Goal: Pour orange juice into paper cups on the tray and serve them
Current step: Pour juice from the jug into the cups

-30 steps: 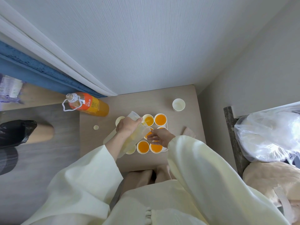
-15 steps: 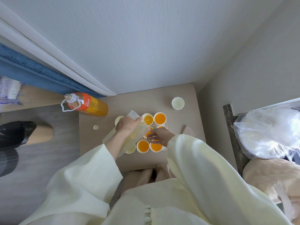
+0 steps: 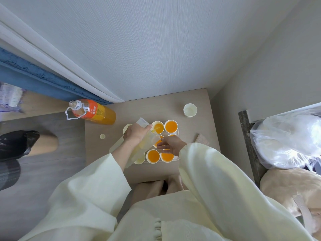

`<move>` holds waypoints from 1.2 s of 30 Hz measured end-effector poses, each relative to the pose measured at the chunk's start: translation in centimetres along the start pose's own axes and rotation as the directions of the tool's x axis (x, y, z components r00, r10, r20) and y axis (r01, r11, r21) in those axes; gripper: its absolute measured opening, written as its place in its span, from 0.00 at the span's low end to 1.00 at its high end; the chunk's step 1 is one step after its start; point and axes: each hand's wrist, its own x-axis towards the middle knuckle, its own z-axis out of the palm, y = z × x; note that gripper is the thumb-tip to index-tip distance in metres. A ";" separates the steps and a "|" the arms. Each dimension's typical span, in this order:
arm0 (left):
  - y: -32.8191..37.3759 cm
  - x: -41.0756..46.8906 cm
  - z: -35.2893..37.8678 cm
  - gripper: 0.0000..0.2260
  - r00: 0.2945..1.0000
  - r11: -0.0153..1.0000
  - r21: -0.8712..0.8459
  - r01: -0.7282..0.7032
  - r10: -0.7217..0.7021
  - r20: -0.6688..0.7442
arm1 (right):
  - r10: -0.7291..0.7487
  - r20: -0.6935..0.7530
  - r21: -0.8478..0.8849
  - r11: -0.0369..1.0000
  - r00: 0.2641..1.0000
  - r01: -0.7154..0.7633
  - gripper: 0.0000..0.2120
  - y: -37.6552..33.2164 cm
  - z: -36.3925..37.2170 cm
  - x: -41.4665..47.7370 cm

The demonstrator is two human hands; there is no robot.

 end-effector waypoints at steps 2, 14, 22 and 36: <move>0.0 -0.1 0.0 0.28 1.000 1.000 0.005 -0.004 0.004 -0.003 | -0.004 0.001 -0.004 1.000 1.000 0.004 0.09 0.0 0.0 0.0; 0.0 0.0 -0.1 0.28 1.000 1.000 -0.006 0.009 -0.009 0.004 | 0.000 0.002 -0.010 1.000 1.000 0.000 0.09 0.0 0.0 0.3; 0.0 0.0 0.0 0.28 1.000 1.000 -0.006 0.014 -0.014 0.002 | 0.005 -0.007 -0.011 1.000 1.000 -0.005 0.10 0.1 -0.1 0.2; 0.1 0.0 -0.1 0.27 1.000 1.000 -0.015 0.013 -0.013 -0.004 | 0.007 0.004 0.002 1.000 1.000 -0.007 0.10 0.1 -0.1 0.1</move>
